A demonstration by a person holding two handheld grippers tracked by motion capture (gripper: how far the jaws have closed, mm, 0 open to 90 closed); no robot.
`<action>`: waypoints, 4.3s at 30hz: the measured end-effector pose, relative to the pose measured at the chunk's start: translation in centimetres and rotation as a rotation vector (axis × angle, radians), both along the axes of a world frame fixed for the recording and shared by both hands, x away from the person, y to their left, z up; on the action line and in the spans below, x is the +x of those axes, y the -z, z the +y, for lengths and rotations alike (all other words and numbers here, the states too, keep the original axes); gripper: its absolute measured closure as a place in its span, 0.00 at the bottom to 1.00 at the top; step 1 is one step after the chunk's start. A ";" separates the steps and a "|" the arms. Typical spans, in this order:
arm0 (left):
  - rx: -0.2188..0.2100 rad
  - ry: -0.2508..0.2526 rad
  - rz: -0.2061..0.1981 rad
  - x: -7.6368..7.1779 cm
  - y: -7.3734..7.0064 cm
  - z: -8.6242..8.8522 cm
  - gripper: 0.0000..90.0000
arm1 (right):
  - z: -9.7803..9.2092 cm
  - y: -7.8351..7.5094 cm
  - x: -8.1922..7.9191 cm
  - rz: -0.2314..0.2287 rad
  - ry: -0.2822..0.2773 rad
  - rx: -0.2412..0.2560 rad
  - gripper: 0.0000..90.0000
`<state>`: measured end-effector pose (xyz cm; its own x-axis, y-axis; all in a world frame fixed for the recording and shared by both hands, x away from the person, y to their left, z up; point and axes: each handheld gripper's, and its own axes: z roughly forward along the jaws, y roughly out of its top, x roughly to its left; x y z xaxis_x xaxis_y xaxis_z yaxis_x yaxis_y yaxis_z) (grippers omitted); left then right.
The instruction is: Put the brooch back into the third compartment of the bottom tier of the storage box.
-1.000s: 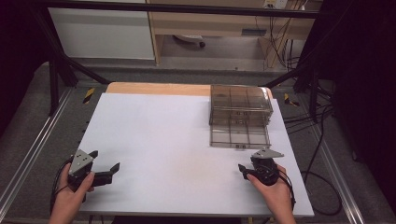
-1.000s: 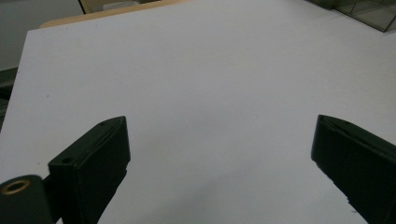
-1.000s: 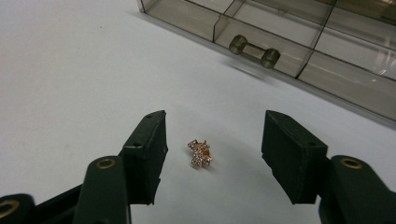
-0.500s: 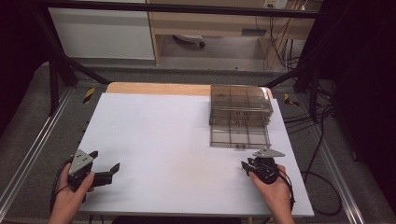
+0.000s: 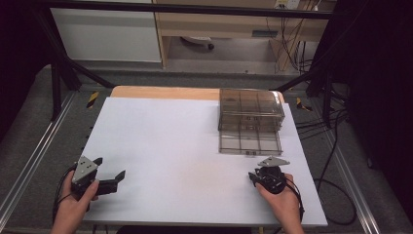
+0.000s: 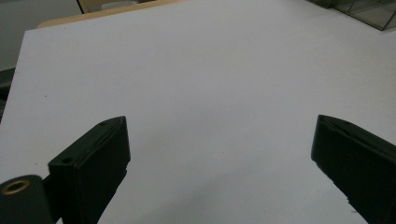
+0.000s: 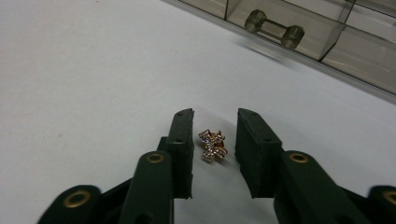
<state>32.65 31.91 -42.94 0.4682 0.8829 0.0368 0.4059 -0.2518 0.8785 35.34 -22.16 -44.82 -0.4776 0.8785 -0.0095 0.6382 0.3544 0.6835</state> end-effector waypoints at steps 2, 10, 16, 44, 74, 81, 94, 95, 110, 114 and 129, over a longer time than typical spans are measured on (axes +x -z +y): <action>0.000 0.001 0.000 0.0 0.0 0.0 0.05 | 0.0 0.0 -0.1 -0.002 -0.003 0.001 0.80; 0.013 0.007 -0.004 -0.1 0.0 -0.1 0.05 | 0.0 0.0 -0.1 0.000 -0.031 0.006 0.88; 0.006 0.002 -0.006 0.0 0.0 -0.1 0.05 | -0.8 -0.2 -0.1 -0.019 -0.007 0.041 0.88; -0.019 -0.023 -0.007 -0.1 -0.1 0.5 0.05 | -3.0 -1.2 -0.1 -0.114 0.067 0.074 0.88; -0.018 -0.033 -0.006 -0.2 -0.1 0.9 0.05 | -4.8 -5.3 5.8 -0.210 0.168 0.183 0.88; -0.022 -0.032 -0.005 -0.3 -0.1 0.9 0.05 | -5.0 -5.4 6.5 -0.226 0.193 0.179 0.88; -0.023 -0.035 -0.003 -0.2 -0.1 1.0 0.05 | -5.1 -5.2 6.5 -0.252 0.194 0.176 0.88; -0.024 -0.035 -0.003 -0.2 -0.1 1.0 0.05 | -5.1 -5.1 6.6 -0.250 0.191 0.172 0.88; -0.025 -0.029 0.000 -0.2 0.0 0.9 0.05 | -4.9 -4.8 7.1 -0.252 0.195 0.161 0.88; -0.025 -0.028 0.000 -0.2 0.0 0.9 0.05 | -4.9 -4.7 7.2 -0.248 0.194 0.157 0.88; -0.018 -0.023 0.004 -0.2 0.0 0.8 0.05 | -4.8 -4.3 7.5 -0.235 0.192 0.134 0.88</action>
<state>32.47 32.75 -42.95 0.4477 0.8940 0.0187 0.4147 -0.2261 0.8814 42.88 -26.94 -40.54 -0.3015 0.9532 0.0215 0.5038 0.1401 0.8524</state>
